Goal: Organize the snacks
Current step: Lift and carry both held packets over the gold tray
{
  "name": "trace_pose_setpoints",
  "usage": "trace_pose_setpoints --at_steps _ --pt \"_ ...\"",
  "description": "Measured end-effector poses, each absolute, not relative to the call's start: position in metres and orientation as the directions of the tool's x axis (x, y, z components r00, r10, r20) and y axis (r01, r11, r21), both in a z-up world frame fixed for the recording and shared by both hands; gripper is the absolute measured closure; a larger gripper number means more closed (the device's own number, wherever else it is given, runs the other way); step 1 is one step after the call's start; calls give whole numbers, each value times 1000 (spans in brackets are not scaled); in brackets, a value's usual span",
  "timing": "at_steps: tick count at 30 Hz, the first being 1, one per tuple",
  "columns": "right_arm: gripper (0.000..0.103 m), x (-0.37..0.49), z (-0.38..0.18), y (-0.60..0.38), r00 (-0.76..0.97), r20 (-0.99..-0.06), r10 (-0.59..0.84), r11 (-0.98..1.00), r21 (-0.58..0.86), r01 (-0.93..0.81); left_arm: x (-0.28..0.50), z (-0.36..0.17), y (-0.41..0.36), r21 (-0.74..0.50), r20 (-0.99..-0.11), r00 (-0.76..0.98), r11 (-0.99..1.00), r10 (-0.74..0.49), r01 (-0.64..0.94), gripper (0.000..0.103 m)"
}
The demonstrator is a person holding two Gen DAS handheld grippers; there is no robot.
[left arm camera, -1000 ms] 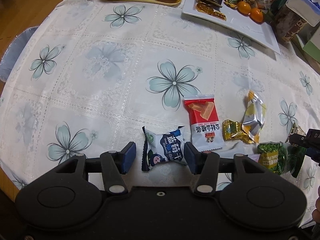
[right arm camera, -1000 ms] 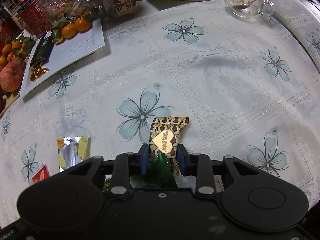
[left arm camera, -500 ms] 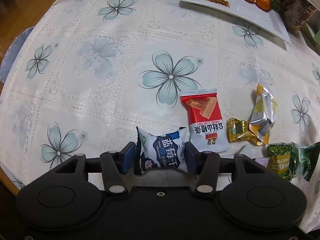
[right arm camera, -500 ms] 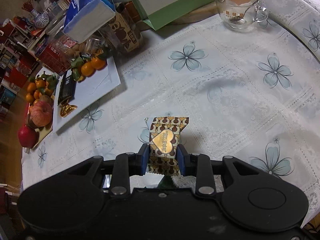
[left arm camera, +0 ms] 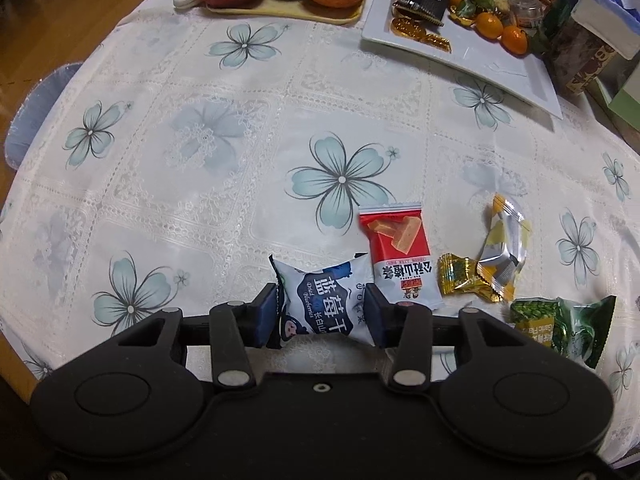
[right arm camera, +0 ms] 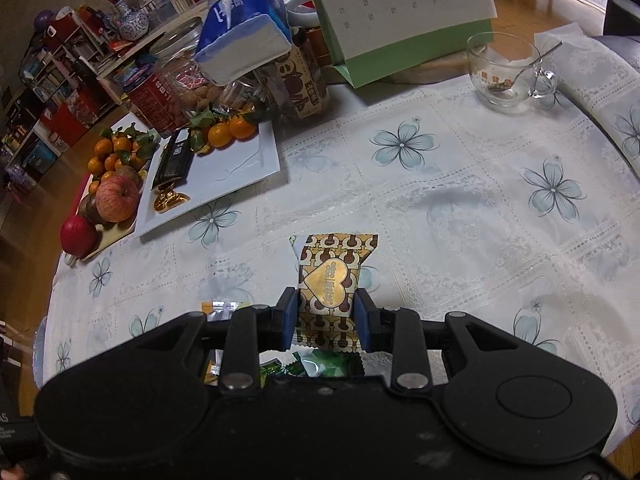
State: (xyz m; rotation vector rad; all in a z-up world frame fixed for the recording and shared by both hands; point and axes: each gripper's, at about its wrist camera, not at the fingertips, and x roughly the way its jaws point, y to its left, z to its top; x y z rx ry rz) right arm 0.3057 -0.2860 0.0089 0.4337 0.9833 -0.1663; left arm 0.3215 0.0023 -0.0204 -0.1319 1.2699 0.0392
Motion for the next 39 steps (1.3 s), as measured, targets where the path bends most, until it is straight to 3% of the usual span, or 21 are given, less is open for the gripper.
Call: trace_pose_setpoints --at_steps 16,27,39 --pt "71 200 44 -261 717 -694 55 920 314 234 202 53 -3 -71 -848 521 995 -97 71 51" --pt "71 53 28 -213 732 -677 79 940 294 171 95 29 -3 -68 -858 500 992 -114 110 51" --pt "71 -43 7 -175 721 -686 97 958 261 120 31 12 4 -38 -868 492 998 -57 48 51"
